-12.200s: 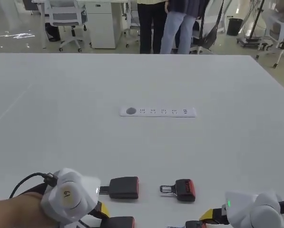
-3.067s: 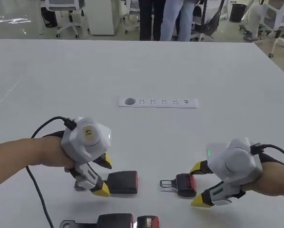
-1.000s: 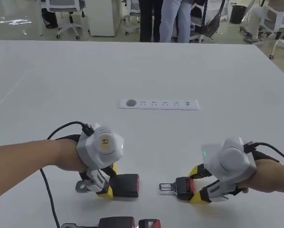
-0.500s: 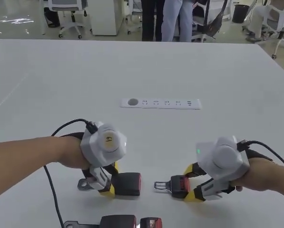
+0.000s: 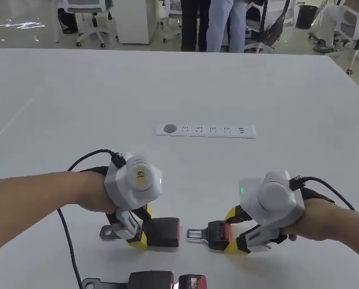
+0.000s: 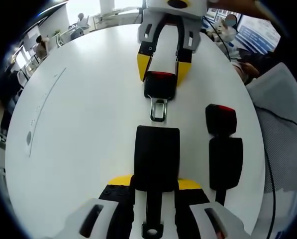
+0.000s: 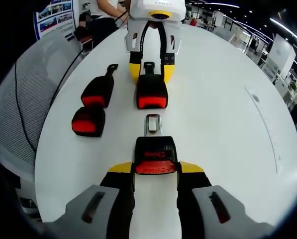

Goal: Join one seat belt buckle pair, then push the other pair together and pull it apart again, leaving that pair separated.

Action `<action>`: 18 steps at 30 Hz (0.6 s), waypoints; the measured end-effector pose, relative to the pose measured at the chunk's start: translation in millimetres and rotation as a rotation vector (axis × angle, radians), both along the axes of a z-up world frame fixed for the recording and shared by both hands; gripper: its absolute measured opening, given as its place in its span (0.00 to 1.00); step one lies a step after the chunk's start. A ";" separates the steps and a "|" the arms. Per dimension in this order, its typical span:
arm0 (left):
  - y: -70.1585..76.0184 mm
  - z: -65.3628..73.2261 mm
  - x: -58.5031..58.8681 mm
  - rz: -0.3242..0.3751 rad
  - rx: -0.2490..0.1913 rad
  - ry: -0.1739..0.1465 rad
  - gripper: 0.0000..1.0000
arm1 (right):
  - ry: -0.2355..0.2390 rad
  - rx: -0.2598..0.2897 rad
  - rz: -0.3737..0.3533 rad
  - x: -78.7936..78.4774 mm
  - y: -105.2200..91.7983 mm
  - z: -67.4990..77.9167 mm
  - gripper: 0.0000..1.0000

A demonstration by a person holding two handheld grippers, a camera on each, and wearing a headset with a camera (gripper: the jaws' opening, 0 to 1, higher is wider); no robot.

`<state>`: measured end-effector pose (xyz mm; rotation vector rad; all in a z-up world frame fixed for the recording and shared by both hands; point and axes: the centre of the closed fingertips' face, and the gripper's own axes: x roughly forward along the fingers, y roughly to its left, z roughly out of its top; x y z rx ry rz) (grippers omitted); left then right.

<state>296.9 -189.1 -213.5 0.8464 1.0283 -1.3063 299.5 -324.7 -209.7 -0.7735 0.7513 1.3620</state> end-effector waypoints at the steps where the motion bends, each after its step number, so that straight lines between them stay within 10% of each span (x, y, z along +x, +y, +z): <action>1: -0.1 0.2 -0.2 0.002 -0.001 0.000 0.31 | 0.001 0.001 0.000 -0.5 1.4 0.1 0.30; 18: -0.7 2.1 -1.7 -0.006 -0.001 -0.004 0.31 | -0.002 0.011 0.007 0.5 17.1 0.6 0.30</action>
